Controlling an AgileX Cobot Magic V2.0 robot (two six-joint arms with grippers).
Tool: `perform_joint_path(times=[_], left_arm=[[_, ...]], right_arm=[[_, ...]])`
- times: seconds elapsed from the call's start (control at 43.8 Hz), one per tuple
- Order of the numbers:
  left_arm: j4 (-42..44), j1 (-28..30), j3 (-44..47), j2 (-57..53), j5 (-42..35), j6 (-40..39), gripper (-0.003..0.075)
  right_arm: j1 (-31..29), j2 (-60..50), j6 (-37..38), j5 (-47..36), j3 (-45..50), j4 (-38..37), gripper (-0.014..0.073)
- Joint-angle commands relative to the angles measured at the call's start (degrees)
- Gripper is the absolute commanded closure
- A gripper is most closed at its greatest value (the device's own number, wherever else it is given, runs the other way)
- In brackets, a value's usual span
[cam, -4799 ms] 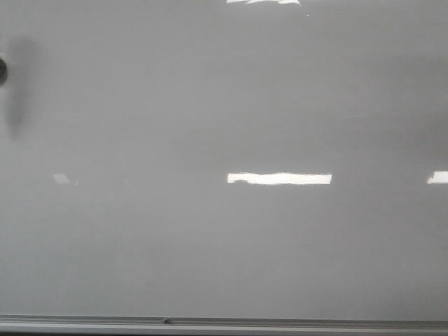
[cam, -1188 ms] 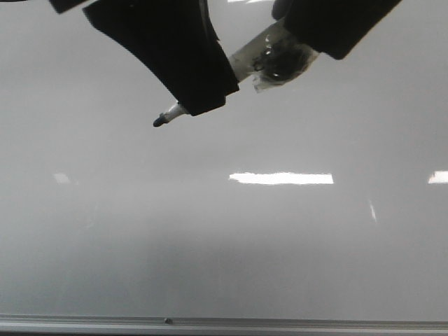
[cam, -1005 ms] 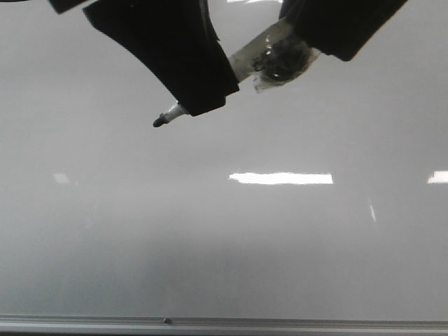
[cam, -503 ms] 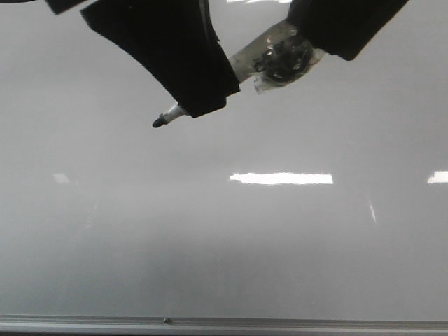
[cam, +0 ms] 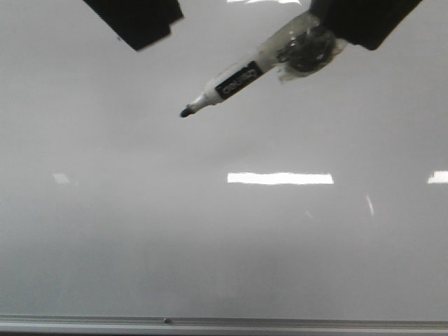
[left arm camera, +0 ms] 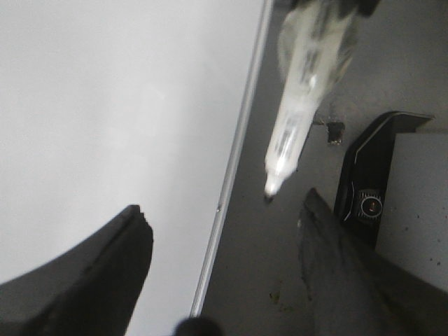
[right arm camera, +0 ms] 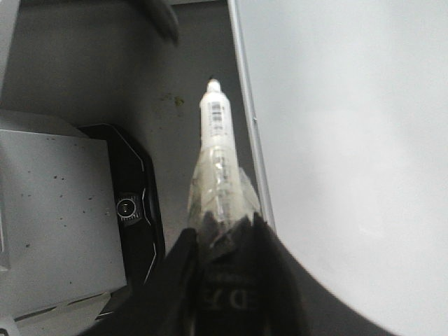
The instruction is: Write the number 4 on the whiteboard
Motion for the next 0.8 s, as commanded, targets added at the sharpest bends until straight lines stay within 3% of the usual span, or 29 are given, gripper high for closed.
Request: perform_joint_path(times=[0.0,0.297,0.48,0.777], left_arm=[[0.0,4.1,-1.0,-4.8,-1.1,-5.0,0.0279],[0.0,17.1,7.1,-15.0,-1.6,-12.9,0.028],[0.0,21.1,10.6,-19.0,-3.2,-14.1,0.028],[0.0,21.2,10.7,-19.3,-4.4,-14.1,0.028]], right_arm=[[-2.5,-3.3,4.6,-1.7,-1.8,-2.0,0.0635],[-11.7,-14.5,30.4,-0.8,-0.6,-9.5,0.0635],[-12.5,-24.4,34.0,-7.4,7.0,-9.5,0.0636],[-12.5,-33.3,41.0,-23.8,20.6,-9.5,0.0662]])
